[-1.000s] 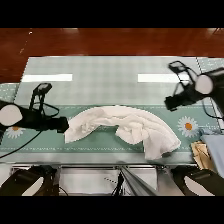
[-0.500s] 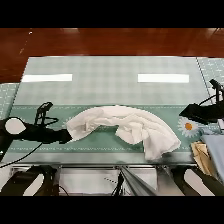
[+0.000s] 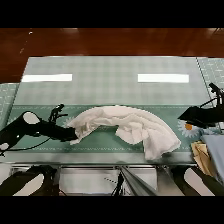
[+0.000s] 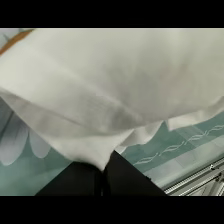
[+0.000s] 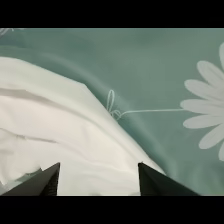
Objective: Fold the shirts.
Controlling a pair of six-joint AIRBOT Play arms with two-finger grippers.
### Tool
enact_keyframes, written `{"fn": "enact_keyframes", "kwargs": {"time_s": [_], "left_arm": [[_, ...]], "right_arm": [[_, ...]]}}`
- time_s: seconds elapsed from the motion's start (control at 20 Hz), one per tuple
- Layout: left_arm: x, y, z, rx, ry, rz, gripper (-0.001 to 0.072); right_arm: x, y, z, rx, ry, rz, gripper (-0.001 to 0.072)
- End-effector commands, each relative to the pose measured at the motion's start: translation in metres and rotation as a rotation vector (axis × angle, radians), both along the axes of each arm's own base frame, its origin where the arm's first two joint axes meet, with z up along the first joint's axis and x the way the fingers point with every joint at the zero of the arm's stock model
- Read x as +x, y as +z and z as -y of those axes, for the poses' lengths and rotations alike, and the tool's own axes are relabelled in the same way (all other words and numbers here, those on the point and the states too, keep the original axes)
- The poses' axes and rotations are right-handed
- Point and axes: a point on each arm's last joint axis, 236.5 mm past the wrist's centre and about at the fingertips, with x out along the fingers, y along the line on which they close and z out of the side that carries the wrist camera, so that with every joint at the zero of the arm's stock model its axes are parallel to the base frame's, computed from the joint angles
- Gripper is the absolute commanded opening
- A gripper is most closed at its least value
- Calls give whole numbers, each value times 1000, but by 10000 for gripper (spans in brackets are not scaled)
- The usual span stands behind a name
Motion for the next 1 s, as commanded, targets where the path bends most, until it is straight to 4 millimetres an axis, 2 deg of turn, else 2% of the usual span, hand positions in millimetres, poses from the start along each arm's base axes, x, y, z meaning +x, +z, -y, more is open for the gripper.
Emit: {"fn": "enact_keyframes", "kwargs": {"time_s": [0.0,0.3,0.35,0.4,0.55,0.7,0.95], "left_arm": [[-5,-8,-1,-4,-48,-14,22],[6,5,0,-6,-50,57,23],[5,6,1,-10,-63,62,23],[3,8,2,-19,-86,65,23],[-3,9,3,-30,-106,51,23],[-1,12,7,-48,-101,57,23],[9,20,14,-79,-84,81,23]], "right_arm": [[-33,-12,-3,-3,22,-88,559],[-84,-48,-17,-25,-106,-108,565],[-92,-55,-17,-23,-156,-139,603],[-91,-56,-11,-33,-205,-146,603],[-94,-52,-14,15,-230,-159,601],[-102,-53,-13,12,-287,-221,591],[-94,-61,-5,-76,-368,-238,583]]}}
